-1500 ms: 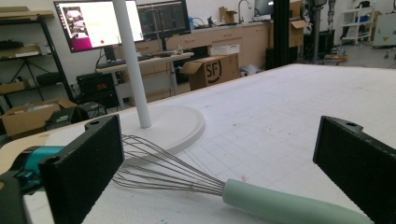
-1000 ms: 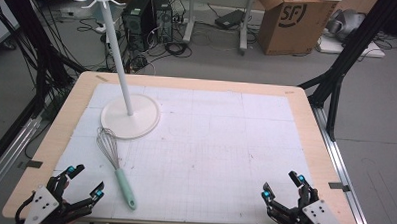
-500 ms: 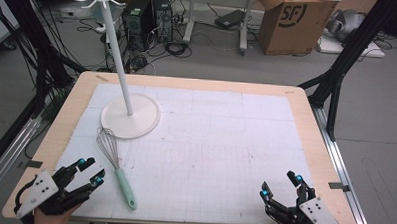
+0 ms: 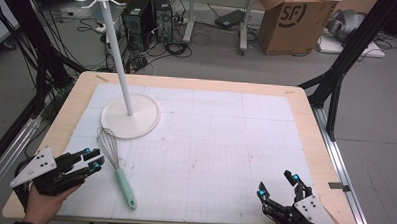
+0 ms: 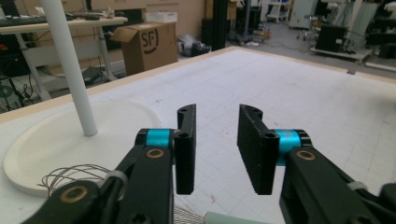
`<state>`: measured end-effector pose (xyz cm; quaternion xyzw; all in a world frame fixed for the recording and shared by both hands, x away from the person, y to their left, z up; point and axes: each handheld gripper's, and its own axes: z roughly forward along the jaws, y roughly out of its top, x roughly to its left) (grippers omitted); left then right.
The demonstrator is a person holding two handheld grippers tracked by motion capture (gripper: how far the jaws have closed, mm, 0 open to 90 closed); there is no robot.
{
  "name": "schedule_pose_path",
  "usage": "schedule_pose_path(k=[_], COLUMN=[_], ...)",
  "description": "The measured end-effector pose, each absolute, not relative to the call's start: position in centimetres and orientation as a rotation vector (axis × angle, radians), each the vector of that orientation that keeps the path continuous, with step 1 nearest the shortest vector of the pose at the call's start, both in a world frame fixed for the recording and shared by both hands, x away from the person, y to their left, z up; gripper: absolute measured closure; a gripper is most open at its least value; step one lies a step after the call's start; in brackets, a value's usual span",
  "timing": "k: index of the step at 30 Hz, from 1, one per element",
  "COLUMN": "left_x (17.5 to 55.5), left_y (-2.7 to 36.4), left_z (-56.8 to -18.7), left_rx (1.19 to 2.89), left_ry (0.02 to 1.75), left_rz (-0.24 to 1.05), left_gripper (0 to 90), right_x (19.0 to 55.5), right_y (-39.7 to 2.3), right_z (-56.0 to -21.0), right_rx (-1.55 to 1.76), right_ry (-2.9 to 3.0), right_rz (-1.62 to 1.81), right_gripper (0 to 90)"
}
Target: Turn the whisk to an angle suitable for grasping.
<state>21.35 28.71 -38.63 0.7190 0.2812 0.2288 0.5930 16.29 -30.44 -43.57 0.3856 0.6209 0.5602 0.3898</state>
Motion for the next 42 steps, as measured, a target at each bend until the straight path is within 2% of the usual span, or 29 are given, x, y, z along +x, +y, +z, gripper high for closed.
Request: schedule_pose_path(k=[1, 14, 28, 34, 42], left_x=[21.5, 22.4, 23.1, 23.1, 24.8], left_y=[28.8, 29.9, 31.6, 30.3, 29.3], left_z=[-38.5, -40.0, -41.2, -42.3, -42.9], left_rx=[1.681, 1.794, 1.956, 2.031, 2.084], left_ry=[0.655, 0.690, 0.723, 0.674, 0.672], left_rz=[0.545, 0.557, 0.522, 0.473, 0.479], left_gripper=[76.2, 89.2, 90.0, 90.0, 90.0], right_x=[16.4, 16.4, 16.4, 16.4, 16.4], right_y=[-30.4, -30.2, -30.1, -30.1, -30.1], right_z=[-43.6, -43.6, -43.6, -43.6, -43.6], right_rx=[0.974, 0.961, 0.958, 0.962, 0.956], right_ry=[1.580, 1.599, 1.604, 1.605, 1.603], right_rz=[1.429, 1.425, 1.418, 1.418, 1.418], right_gripper=[15.4, 15.4, 15.4, 15.4, 15.4])
